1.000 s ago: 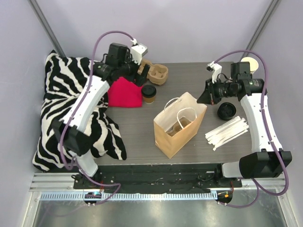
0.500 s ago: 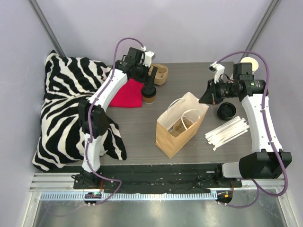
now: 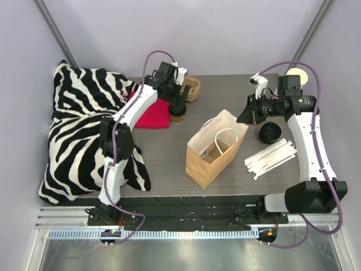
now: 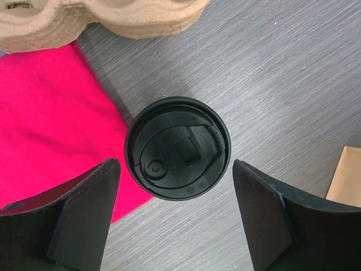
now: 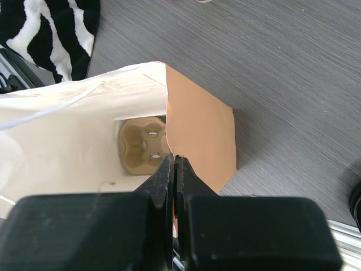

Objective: Pack the takeout coffee

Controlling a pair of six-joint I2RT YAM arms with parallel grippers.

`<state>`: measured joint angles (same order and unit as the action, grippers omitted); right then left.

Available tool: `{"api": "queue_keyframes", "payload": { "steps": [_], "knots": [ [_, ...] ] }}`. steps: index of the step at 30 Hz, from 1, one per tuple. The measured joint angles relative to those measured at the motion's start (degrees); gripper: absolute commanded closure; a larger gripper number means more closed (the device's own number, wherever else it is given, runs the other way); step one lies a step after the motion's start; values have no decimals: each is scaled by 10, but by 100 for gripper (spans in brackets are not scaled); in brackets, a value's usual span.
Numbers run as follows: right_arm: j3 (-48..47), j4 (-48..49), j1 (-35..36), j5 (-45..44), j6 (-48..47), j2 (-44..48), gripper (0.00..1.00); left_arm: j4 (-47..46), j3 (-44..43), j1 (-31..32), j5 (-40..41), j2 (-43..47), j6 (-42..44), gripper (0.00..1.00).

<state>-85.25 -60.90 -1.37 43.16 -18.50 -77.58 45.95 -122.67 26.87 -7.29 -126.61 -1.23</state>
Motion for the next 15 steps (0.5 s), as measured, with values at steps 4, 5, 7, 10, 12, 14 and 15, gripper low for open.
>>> {"api": "queue_keyframes", "payload": {
  "steps": [4, 5, 7, 10, 12, 14, 15],
  "knots": [
    [0, 0, 0, 0, 2, 0, 99, -1, 0, 5, 7, -1, 1, 16],
    [0, 0, 0, 0, 3, 0, 99, -1, 0, 7, 9, -1, 1, 16],
    [0, 0, 0, 0, 4, 0, 99, -2, 0, 10, 14, -3, 2, 16],
    [0, 0, 0, 0, 5, 0, 99, -2, 0, 16, 18, -10, 2, 16],
    [0, 0, 0, 0, 5, 0, 99, -2, 0, 17, 19, -14, 2, 16],
    [0, 0, 0, 0, 5, 0, 99, -4, 0, 19, 24, -19, 4, 16],
    [0, 0, 0, 0, 5, 0, 99, -7, 0, 19, 26, -19, 4, 16]
  ]
}}
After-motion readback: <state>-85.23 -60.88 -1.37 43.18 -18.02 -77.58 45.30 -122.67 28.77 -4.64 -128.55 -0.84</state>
